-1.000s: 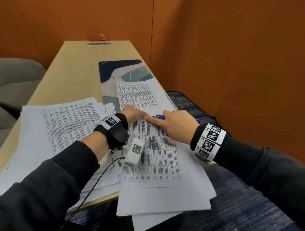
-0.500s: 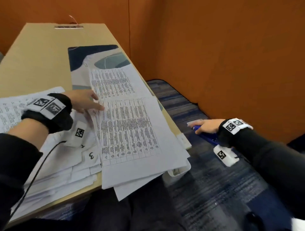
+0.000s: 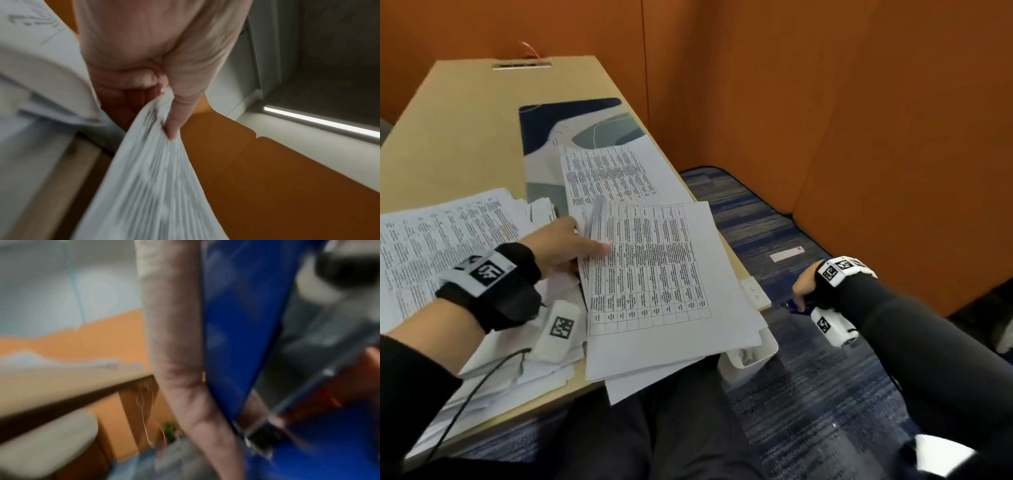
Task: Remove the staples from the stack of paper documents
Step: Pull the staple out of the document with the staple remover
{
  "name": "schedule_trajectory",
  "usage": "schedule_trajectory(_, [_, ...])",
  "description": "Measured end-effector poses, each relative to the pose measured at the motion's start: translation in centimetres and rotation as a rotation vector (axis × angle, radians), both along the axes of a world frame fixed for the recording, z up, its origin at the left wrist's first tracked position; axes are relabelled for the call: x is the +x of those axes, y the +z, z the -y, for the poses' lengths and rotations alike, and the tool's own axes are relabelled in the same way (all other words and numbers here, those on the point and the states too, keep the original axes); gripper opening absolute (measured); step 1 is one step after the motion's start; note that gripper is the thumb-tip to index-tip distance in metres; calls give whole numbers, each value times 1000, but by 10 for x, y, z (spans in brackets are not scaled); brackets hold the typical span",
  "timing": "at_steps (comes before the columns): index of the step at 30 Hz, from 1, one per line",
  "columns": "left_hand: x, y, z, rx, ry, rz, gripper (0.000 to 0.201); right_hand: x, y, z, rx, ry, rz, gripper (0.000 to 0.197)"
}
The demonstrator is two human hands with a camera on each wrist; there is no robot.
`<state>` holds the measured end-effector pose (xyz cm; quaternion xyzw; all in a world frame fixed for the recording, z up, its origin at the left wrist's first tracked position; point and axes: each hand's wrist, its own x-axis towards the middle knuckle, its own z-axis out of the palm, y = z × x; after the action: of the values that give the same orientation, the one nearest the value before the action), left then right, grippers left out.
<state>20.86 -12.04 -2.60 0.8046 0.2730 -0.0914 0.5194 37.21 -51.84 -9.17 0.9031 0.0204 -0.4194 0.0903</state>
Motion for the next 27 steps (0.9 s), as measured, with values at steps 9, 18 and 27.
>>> schedule_trajectory(9, [16,22,34,8,250,400,42,-7,96,-40,1408,-624,63,20])
schedule_trajectory(18, [10,79,51,-29,255,750,19,-48,129,-116,1604,-356,119,17])
schedule_trajectory(27, [-11,128,42,20,42,934,34,-65,162,-124,1765,-56,403,45])
